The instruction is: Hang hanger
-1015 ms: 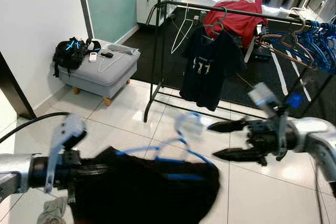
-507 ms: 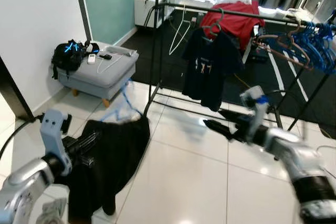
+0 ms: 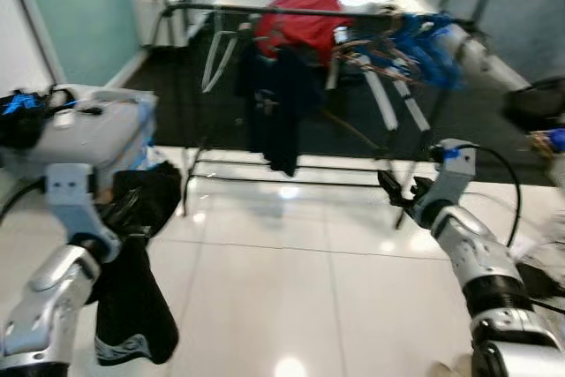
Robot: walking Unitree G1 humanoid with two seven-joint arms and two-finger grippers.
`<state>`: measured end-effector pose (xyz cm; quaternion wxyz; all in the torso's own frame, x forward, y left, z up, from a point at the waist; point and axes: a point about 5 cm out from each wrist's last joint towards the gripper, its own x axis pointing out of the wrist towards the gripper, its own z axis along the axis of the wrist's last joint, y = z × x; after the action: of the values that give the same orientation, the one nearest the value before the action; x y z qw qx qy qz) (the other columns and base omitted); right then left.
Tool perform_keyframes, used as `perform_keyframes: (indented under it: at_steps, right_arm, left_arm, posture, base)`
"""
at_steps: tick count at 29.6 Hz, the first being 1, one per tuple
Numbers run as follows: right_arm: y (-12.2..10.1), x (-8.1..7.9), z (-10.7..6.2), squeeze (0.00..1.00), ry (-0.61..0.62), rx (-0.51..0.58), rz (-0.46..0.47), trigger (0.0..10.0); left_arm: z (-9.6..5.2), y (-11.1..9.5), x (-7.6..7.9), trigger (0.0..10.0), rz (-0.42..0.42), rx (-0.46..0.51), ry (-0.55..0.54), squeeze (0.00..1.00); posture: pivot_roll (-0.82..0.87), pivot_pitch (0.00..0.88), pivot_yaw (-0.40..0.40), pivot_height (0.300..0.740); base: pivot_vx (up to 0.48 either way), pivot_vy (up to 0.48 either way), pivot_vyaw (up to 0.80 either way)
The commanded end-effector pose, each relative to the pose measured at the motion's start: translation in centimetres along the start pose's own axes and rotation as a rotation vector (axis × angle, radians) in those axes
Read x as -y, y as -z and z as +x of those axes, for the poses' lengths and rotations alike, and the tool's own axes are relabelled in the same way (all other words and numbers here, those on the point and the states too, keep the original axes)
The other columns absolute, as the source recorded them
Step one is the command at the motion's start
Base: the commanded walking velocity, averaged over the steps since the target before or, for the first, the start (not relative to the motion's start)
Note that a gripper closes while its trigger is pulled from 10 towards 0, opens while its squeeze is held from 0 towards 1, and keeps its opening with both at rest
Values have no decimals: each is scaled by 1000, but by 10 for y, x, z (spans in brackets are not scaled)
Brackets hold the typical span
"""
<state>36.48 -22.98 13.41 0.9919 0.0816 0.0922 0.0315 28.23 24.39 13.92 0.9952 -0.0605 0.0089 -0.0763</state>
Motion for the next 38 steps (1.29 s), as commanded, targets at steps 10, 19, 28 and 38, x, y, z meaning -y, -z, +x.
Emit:
perform_keyframes:
  at_steps: [10, 19, 28, 38]
  right_arm:
    - [6, -2, 6, 0, 28, -10, -22, 10000]
    - [27, -7, -44, 0, -101, 34, -96, 10000]
    - [43, -57, -90, 0, -287, 79, -92, 10000]
    - [37, -69, -67, 0, -281, 70, -114, 10000]
  left_arm:
    - [12, -8, 4, 10000, -66, 125, -85, 0]
    - [-37, 9, 47, 10000, -9, 78, -52, 0]
    - [-46, 20, 58, 10000, 40, 45, 3, 0]
    - [-35, 16, 68, 10000, 85, 63, 57, 0]
  posture:
    - [-25, 0, -54, 740]
    - [-34, 0, -46, 740]
    - [-57, 4, -56, 740]
    - [-44, 0, -77, 740]
  base:
    - [480, 0, 0]
    - [480, 0, 0]
    - [480, 0, 0]
    - [480, 0, -551]
